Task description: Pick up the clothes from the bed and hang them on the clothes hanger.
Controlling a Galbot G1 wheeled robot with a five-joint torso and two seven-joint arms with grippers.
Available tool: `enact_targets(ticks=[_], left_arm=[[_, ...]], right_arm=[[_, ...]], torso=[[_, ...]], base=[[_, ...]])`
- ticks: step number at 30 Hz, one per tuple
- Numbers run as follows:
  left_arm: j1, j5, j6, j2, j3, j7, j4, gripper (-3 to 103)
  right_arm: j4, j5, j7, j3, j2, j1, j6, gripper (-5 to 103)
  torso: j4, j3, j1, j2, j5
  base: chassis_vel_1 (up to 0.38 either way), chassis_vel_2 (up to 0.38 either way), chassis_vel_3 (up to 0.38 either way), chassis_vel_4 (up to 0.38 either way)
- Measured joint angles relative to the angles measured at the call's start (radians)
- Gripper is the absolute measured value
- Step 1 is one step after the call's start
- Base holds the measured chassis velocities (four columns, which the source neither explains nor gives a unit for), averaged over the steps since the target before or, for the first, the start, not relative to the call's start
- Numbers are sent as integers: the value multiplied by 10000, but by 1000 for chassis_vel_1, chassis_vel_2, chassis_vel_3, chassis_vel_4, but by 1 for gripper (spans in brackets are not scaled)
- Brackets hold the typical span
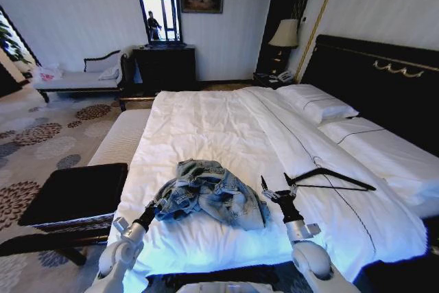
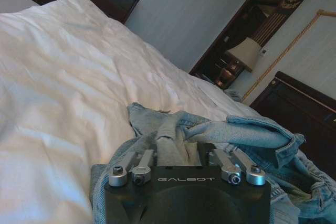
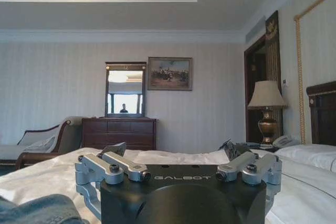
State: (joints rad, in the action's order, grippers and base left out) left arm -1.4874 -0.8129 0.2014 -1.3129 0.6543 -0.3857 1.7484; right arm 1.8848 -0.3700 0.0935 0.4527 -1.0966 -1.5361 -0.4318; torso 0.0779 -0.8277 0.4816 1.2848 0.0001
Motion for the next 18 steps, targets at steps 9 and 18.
enact_targets(ticks=[9, 18], left_arm=[[-1, -50, -94, 279, 197, -124, -9, 8], [-250, -110, -275, 568, 788, -223, 631, 3]], right_arm=[[-86, -1124, 630, -703, 782, 466, 697, 100], [740, -6004, 2071, -2816, 1902, 1527, 3741, 100]], torso=[[3, 0, 0, 0, 1], [-1, 0, 0, 0, -1]], base=[[0, 0, 0, 0], [0, 0, 0, 0]])
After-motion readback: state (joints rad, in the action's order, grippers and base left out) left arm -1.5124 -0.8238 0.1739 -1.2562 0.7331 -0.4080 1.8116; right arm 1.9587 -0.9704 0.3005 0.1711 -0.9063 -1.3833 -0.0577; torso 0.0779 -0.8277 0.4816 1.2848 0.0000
